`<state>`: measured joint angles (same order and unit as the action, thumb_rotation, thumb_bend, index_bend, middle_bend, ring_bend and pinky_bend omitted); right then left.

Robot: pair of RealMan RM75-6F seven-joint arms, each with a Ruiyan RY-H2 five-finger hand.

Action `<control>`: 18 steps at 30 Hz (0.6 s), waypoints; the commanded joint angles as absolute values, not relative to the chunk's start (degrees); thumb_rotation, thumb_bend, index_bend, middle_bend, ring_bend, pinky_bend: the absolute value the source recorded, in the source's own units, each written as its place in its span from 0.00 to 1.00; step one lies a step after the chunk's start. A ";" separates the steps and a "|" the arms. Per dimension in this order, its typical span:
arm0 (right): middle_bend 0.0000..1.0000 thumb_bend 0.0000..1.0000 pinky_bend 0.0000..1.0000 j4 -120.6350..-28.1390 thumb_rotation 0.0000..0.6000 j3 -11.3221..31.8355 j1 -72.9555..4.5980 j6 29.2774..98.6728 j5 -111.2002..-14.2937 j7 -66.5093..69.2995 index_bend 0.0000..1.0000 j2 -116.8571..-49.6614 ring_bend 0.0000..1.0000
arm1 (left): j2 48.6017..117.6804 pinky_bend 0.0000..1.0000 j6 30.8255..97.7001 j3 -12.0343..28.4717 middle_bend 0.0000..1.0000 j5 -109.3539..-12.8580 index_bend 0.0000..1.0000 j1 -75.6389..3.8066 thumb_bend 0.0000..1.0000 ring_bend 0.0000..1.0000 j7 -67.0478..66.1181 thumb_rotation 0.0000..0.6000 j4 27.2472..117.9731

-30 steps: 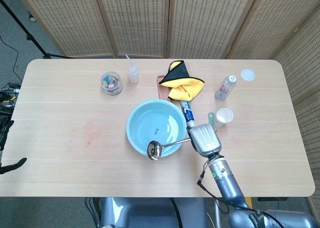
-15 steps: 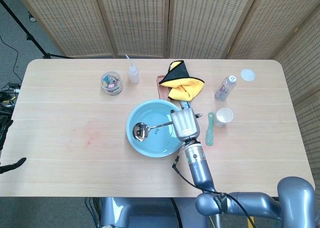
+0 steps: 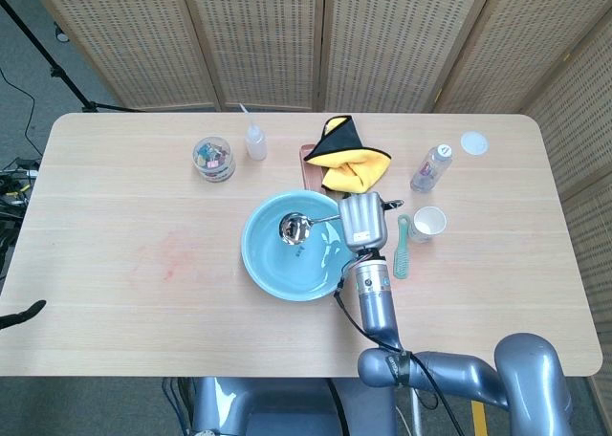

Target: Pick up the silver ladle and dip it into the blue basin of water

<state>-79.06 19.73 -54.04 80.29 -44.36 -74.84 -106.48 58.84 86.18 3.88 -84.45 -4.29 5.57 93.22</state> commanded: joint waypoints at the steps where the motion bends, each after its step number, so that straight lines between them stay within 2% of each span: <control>1: 0.88 1.00 1.00 -77.12 1.00 18.96 -54.14 80.50 -45.36 -74.46 0.78 -106.86 0.94 | 58.90 0.00 85.84 3.88 0.00 -84.30 0.00 -4.44 0.00 0.00 5.53 1.00 93.23; 11: 0.88 1.00 1.00 -66.92 1.00 13.74 -54.03 79.19 -51.24 -73.15 0.78 -110.50 0.94 | 59.34 0.00 85.04 3.93 0.00 -83.69 0.00 -4.79 0.00 0.00 4.32 1.00 93.24; 18: 0.89 1.00 1.00 -60.97 1.00 14.30 -54.16 77.77 -52.36 -71.99 0.78 -112.77 0.94 | 59.31 0.00 84.13 4.21 0.00 -82.78 0.00 -5.14 0.00 0.00 4.62 1.00 92.92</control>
<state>-62.53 13.93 -54.10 78.31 -52.08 -72.55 -111.94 59.30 84.21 4.18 -82.85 -5.09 4.59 92.96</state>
